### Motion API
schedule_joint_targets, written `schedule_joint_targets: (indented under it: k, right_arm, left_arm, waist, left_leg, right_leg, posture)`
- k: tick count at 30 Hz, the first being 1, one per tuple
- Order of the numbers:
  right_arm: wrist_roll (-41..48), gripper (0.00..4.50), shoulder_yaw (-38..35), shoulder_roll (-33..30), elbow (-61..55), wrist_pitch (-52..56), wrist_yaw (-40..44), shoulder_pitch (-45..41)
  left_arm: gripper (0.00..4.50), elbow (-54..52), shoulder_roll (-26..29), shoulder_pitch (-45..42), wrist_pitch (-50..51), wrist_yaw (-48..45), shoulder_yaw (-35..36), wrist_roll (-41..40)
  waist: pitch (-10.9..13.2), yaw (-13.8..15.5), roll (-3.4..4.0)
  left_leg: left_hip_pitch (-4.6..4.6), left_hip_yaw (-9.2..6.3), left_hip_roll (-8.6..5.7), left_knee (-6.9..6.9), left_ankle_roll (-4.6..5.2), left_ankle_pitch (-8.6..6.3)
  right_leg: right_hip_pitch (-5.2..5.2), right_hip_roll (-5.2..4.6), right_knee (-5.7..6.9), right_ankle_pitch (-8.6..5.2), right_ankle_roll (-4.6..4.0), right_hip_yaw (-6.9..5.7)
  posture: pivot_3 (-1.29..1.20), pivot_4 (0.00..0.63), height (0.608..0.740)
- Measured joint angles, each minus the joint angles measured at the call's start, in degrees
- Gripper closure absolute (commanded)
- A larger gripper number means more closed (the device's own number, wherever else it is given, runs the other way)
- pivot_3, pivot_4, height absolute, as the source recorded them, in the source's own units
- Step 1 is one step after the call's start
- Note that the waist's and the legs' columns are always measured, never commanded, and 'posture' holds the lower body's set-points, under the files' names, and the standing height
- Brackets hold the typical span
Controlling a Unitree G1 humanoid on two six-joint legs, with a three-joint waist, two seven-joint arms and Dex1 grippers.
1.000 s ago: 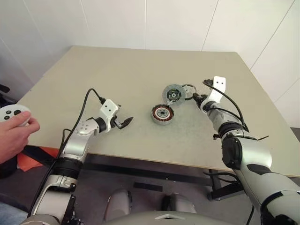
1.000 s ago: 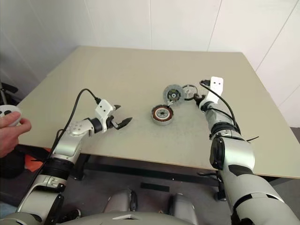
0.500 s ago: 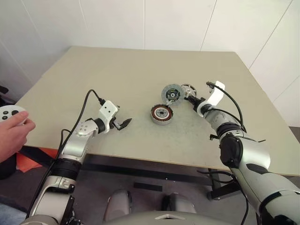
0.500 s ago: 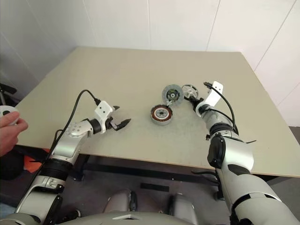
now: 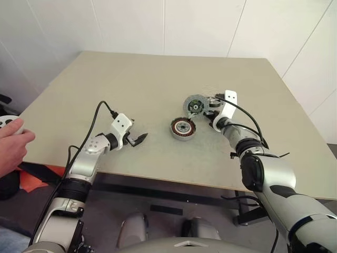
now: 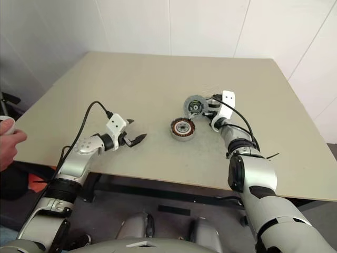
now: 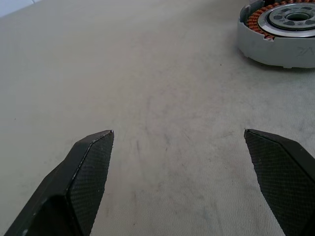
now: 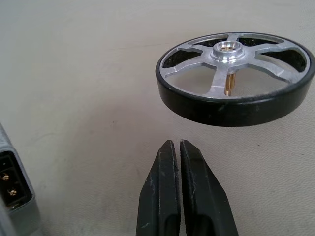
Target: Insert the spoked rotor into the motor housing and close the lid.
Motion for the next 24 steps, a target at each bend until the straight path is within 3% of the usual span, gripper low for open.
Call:
schedule_joint_targets:
  k: [12, 20, 24]
  right_arm:
    - [1.69, 4.37, -2.32, -0.94, 0.00, 0.02, -2.52, -0.01]
    - [-3.57, 4.37, 2.92, -2.40, 0.00, -2.37, -3.35, 0.00]
    - [-4.21, 3.53, 3.94, -2.54, 0.00, -2.13, -1.78, 0.00]
  left_arm:
    - [0.00, 0.37, 0.00, 0.01, -0.70, 0.22, -0.27, 1.01]
    - [0.00, 0.63, 0.00, 0.01, -1.45, 0.23, -0.56, 1.65]
    - [0.00, 1.08, 0.00, 0.01, -1.67, 0.23, -0.59, 1.84]
  waist:
    - [0.00, -0.02, 0.00]
    - [0.00, -0.05, 0.00]
    - [0.00, -0.04, 0.00]
  left_leg:
    - [0.00, 0.01, 0.00, -0.04, 0.00, 0.00]
    - [0.00, 0.03, -0.01, -0.11, 0.00, 0.00]
    - [0.00, 0.04, -0.01, -0.19, 0.00, 0.00]
  right_leg:
    - [0.00, 0.00, -0.05, 0.00, 0.00, 0.00]
    - [0.00, 0.00, -0.13, 0.00, 0.00, 0.00]
    - [0.01, 0.00, -0.21, 0.00, 0.00, 0.00]
  posture:
    - [0.00, 0.000, 0.740]
    - [0.00, 0.000, 0.740]
    - [0.00, 0.000, 0.740]
